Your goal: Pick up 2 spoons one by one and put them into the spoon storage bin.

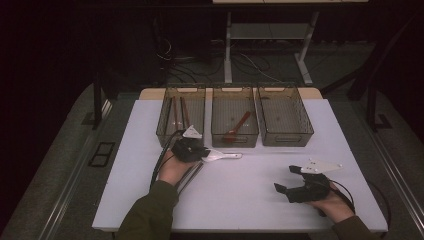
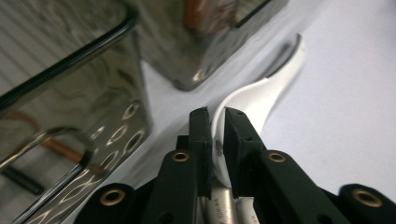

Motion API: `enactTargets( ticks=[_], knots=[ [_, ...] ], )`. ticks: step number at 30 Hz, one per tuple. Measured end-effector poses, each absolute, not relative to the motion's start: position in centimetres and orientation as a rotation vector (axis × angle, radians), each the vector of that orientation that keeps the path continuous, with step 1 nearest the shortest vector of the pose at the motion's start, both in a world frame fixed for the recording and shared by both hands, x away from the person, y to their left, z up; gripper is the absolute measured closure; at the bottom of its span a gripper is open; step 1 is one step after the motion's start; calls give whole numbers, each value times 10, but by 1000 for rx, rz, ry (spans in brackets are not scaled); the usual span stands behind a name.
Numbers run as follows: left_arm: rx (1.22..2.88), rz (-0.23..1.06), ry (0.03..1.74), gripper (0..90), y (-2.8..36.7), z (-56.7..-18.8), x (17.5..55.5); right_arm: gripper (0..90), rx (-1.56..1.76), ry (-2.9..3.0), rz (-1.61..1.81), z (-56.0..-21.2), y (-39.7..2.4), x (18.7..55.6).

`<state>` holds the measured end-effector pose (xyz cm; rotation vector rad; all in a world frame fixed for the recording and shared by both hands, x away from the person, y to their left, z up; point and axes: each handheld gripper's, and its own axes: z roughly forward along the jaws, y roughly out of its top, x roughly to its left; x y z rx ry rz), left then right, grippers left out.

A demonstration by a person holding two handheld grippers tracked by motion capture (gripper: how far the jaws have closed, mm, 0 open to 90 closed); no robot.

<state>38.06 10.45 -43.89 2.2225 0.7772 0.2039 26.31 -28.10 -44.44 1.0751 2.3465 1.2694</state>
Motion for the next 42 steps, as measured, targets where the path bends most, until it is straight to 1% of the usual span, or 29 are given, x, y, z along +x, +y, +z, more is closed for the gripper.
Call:
enactTargets(
  ticks=[3,11,18,27,34,42],
  knots=[
    [2240,230,746,830,101,-437,378,122,1073,2348,1269,-444,-281,263],
    [2253,232,666,832,94,-433,371,122,1069,2346,1272,-444,-281,263],
    [2205,253,624,832,90,-421,360,122,1067,2347,1272,-444,-281,263],
    [2134,284,591,832,95,-404,353,122,1067,2350,1271,-444,-281,262],
    [2079,297,568,832,93,-392,352,122,1069,2352,1267,-444,-280,263],
    [2079,312,529,832,82,-385,364,122,1077,2351,1262,-445,-281,263]
  ],
)
